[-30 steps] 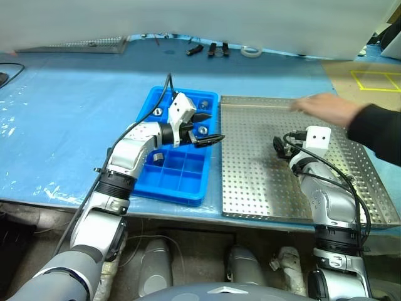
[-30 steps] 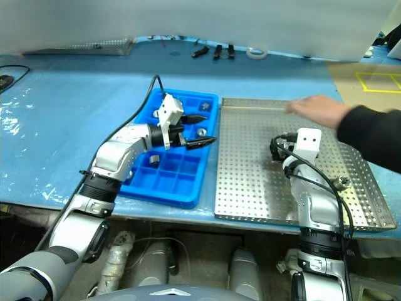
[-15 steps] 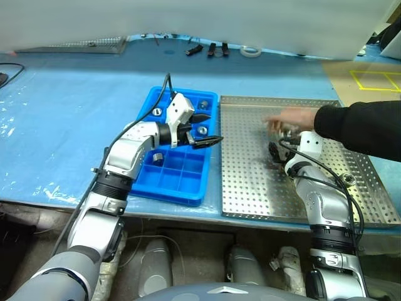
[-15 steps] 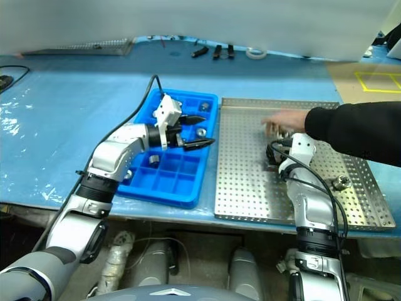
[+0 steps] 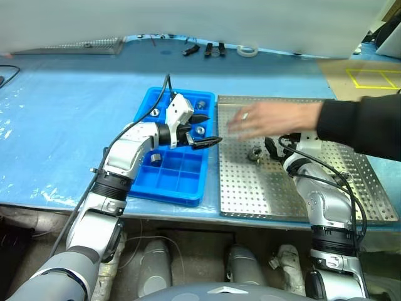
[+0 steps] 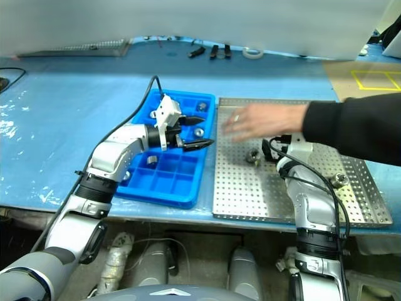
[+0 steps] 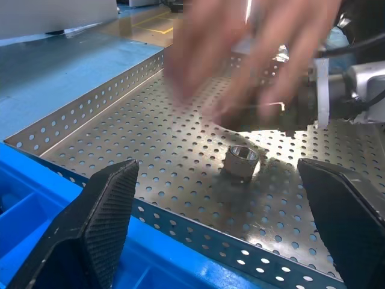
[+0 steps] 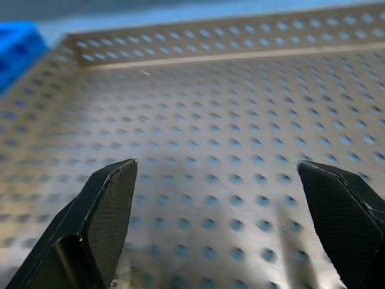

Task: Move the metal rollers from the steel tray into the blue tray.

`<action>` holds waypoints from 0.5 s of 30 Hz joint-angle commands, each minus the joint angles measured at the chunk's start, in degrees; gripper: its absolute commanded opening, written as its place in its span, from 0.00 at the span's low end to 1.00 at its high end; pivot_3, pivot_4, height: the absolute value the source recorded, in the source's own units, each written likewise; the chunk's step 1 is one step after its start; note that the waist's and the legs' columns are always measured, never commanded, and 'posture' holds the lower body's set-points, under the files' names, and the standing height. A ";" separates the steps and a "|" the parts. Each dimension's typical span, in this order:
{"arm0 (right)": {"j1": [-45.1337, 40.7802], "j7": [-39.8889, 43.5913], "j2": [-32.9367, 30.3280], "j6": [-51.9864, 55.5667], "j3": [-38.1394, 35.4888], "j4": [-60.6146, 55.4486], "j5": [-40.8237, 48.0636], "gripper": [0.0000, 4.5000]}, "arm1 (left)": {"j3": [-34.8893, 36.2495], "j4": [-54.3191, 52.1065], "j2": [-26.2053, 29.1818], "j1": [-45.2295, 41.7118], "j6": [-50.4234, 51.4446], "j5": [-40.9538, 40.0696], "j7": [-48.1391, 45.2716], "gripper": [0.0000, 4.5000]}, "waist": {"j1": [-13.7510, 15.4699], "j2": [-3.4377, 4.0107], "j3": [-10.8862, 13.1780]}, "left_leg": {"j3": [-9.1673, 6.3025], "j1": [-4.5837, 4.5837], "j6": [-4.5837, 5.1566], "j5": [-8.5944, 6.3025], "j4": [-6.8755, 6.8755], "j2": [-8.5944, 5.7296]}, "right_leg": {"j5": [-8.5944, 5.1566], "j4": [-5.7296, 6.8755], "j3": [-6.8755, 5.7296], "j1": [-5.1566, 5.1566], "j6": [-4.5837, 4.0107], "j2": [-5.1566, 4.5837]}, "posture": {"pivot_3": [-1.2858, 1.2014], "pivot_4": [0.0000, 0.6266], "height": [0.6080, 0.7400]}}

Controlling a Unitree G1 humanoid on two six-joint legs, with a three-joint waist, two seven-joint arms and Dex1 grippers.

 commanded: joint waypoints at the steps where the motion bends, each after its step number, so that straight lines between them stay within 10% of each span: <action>1: 1.10 3.44 -1.50 0.88 0.96 -4.84 2.20 1.00 | 0.07 -1.71 0.27 -0.43 -0.66 -0.40 -0.43 0.99 | 0.05 0.00 0.00 | 0.00 0.00 0.01 -0.01 0.00 -0.01 | 0.00 -0.01 0.00 0.00 0.00 0.00 | 0.45 0.24 1.00; 15: 3.08 8.15 -1.93 -3.46 9.00 -3.68 -1.18 1.00 | -0.35 -1.59 0.05 -0.31 -0.99 -0.13 -0.02 0.99 | 0.05 0.00 0.00 | 0.02 0.02 0.02 -0.02 0.00 0.00 | 0.00 -0.02 0.02 0.03 0.00 -0.01 | 0.45 0.24 1.00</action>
